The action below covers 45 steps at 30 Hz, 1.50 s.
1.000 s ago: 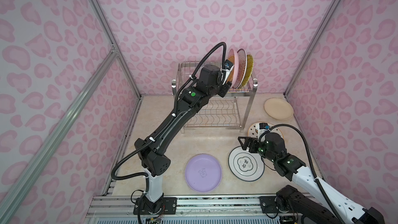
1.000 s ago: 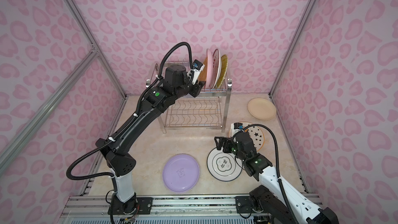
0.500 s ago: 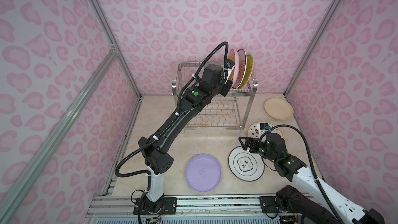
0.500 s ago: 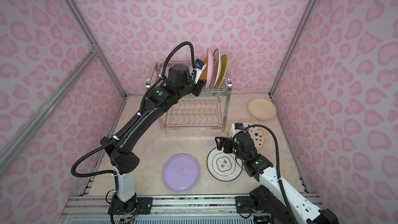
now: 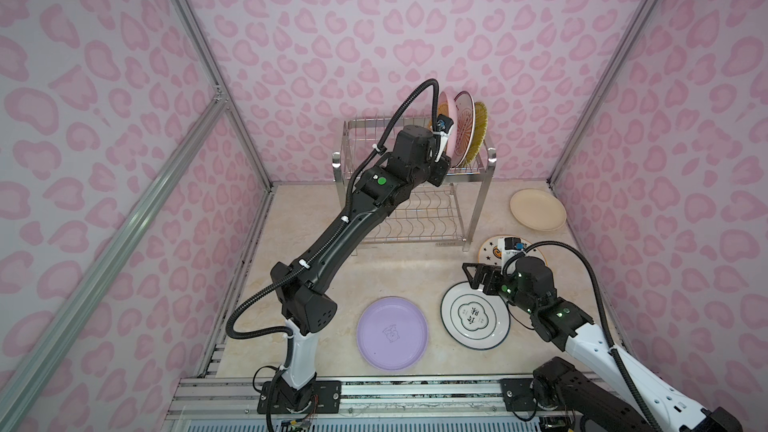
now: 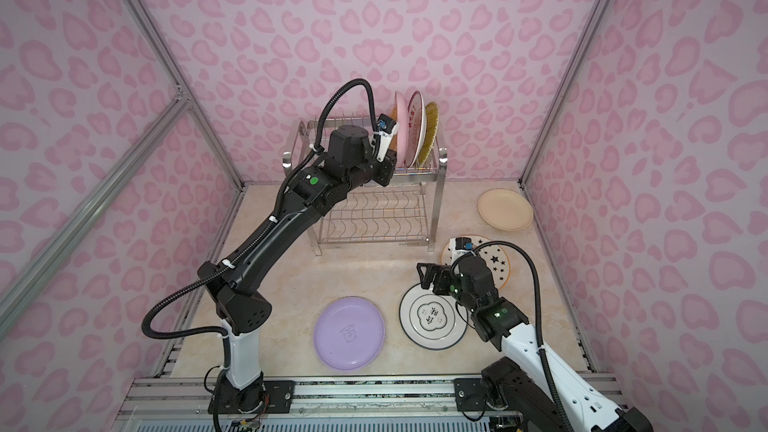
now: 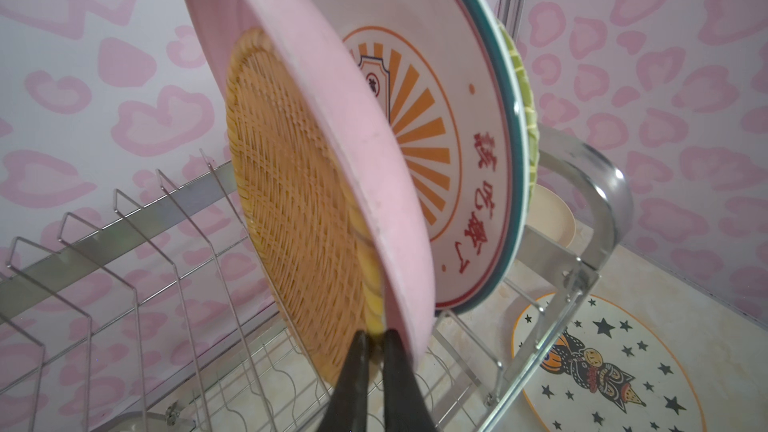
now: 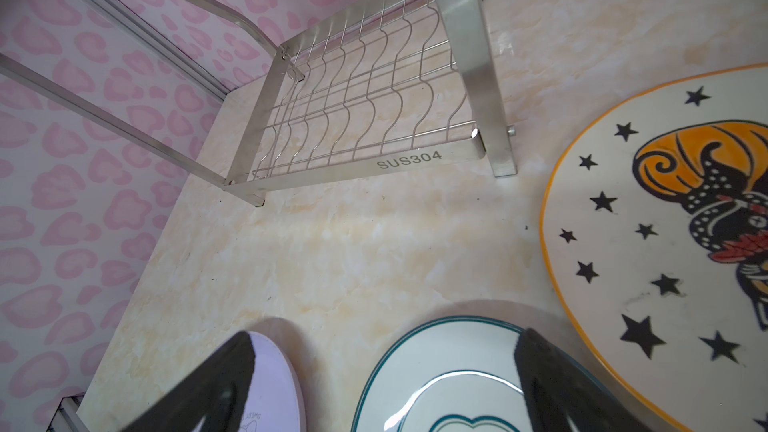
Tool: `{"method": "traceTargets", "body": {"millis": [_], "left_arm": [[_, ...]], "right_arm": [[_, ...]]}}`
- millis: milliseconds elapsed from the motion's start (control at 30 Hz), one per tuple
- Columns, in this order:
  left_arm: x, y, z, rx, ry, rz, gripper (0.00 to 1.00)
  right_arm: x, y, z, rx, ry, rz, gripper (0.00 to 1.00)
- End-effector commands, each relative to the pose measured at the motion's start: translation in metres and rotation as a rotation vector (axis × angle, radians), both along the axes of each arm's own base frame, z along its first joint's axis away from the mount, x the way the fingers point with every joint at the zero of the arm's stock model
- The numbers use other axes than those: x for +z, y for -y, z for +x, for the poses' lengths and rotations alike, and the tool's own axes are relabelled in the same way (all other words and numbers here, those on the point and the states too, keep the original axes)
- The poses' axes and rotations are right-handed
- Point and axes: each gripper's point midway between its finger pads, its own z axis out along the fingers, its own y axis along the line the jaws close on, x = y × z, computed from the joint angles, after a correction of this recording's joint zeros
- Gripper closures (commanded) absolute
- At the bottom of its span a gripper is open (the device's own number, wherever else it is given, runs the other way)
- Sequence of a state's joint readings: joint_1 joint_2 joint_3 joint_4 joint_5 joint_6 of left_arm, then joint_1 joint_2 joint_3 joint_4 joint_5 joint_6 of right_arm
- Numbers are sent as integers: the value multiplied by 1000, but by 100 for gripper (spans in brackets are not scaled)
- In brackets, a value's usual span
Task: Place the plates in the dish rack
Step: 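Close the left gripper on the bamboo plate's rim, then move the right gripper onto the rack's front leg while the left holds the plate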
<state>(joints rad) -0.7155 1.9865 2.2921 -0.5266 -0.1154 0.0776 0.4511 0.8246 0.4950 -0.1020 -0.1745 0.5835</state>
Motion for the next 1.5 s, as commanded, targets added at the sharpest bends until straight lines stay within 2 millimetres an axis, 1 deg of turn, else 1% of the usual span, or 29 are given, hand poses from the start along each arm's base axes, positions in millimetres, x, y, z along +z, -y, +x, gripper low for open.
{"method": "traceTargets", "body": {"millis": [0,33,233,367,400,467,633,667,767,867,1167,1267,1367,1467], "left_arm": [[6,-11,5,70,-6,-35,93],[9,-12,3,68,-8,-47,96],[37,-17,-10,43,19,-111,96],[48,-18,-17,20,31,-132,96],[49,-16,-20,2,32,-133,93],[48,-15,-21,-6,32,-122,82],[26,-9,-20,-44,6,-44,66],[22,-9,-19,-44,-1,-35,65],[15,-6,-16,-42,-7,-19,65],[11,-6,-11,-27,-4,-7,69],[9,-2,-4,-23,6,-6,70],[8,-2,-1,-8,9,-5,70],[9,0,0,-14,10,-10,70],[10,0,1,-10,11,-18,70]], "right_arm": [[0,-1,-1,4,2,7,3],[0,0,-1,4,2,7,3],[0,1,-2,1,5,7,3],[0,2,-2,-1,5,7,3],[-1,2,-1,-1,5,9,3],[-1,2,-2,0,4,12,3],[2,3,-2,-1,11,13,3],[2,3,-1,-1,12,13,3],[2,2,0,1,9,17,3],[3,0,1,7,8,24,3],[3,2,6,-4,11,-2,2],[8,2,11,-10,27,-18,2],[17,9,23,-51,74,-65,2],[28,24,45,-152,147,-135,2]]}}
